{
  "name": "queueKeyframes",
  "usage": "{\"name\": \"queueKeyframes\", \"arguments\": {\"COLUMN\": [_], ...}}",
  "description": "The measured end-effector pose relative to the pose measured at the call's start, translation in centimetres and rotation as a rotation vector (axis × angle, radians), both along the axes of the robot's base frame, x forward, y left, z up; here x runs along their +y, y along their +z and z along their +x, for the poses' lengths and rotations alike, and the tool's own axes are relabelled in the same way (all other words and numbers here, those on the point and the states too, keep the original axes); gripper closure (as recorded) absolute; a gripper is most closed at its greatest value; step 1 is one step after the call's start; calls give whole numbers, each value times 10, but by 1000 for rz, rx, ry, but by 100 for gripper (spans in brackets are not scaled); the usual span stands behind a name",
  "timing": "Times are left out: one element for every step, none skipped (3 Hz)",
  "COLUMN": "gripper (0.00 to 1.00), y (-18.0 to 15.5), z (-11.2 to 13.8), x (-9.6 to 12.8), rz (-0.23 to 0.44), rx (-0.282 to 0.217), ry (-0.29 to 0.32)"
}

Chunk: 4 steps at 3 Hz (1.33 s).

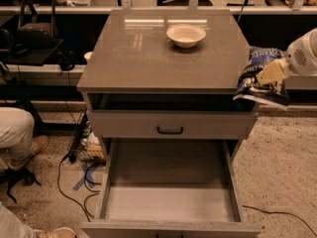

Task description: Place blue chip bag into middle drawer

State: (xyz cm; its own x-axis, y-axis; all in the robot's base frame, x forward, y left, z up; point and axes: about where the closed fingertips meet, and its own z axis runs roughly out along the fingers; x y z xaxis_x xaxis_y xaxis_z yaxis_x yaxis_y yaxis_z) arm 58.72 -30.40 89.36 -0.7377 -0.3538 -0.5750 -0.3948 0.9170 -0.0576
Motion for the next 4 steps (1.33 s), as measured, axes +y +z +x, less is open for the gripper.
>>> {"name": "queueKeyframes", "arguments": {"gripper": [100, 100, 100, 100], "y": [-54, -145, -213, -213], "z": [-35, -100, -145, -145], "x": [-21, -34, -17, -17], "rz": [-38, -71, -59, -59], "rx": [120, 334, 505, 505], "ry": [-74, -147, -134, -134]}}
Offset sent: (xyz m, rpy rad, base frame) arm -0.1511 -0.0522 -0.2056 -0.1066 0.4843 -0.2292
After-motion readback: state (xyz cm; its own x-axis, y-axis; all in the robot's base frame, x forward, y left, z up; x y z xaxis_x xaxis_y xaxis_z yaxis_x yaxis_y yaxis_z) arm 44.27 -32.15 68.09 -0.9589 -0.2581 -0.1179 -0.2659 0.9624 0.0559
